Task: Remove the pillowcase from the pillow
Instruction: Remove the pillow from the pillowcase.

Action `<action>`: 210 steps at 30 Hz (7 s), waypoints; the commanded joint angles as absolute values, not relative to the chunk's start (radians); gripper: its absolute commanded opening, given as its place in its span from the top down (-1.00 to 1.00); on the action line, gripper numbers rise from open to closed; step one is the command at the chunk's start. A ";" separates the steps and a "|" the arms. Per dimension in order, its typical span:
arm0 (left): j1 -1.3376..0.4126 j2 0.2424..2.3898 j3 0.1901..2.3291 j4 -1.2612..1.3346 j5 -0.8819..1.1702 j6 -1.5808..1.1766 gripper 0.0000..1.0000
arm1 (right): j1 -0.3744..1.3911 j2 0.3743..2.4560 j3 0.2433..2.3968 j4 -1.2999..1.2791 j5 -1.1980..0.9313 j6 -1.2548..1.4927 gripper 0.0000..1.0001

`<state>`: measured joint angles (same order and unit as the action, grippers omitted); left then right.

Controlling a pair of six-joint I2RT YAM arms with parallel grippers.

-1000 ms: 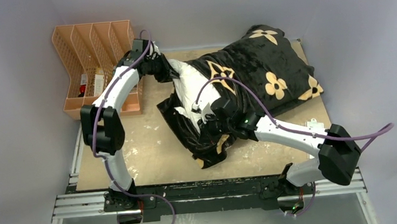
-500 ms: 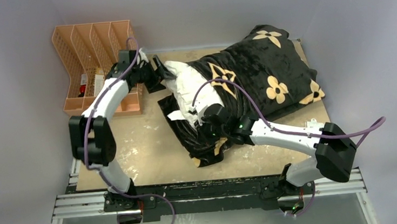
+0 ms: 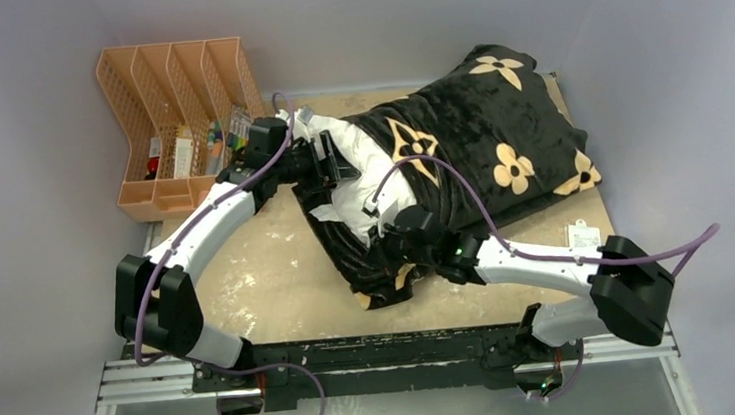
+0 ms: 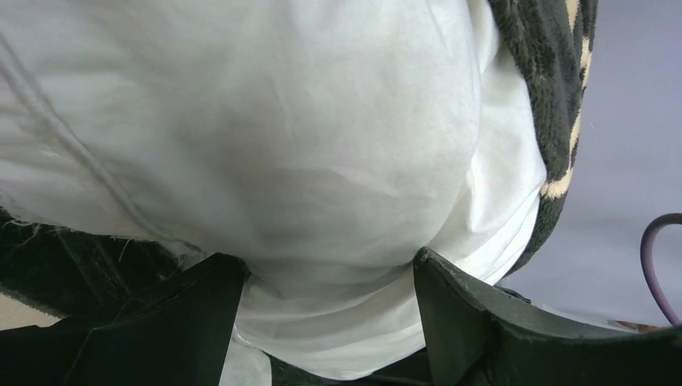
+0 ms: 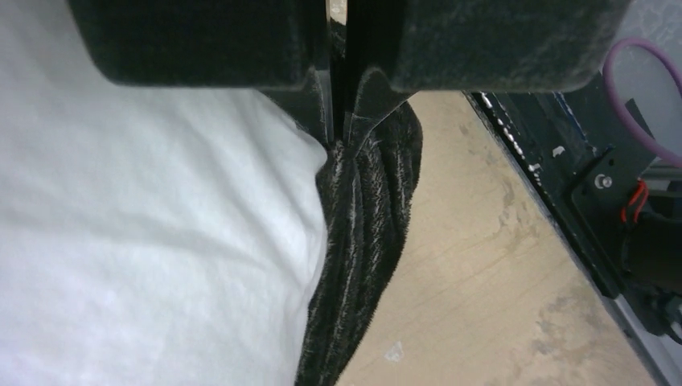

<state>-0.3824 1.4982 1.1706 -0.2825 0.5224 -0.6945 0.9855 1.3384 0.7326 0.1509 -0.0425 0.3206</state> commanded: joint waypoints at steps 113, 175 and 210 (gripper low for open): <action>-0.421 1.578 1.759 -0.510 0.268 -0.657 1.00 | 1.205 1.415 0.595 0.291 -0.248 -0.223 1.00; -0.542 1.532 1.554 -0.383 0.120 -0.686 1.00 | 1.282 1.418 0.622 0.243 -0.205 -0.340 1.00; -0.553 1.151 0.907 -0.350 0.266 -0.718 -0.58 | 1.162 1.346 0.477 0.883 0.081 0.233 1.00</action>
<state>-0.5102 1.1595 0.9287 -0.4721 0.2787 -0.6735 1.1648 1.3811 0.4698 0.7692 0.1909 0.2100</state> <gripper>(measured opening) 0.787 0.011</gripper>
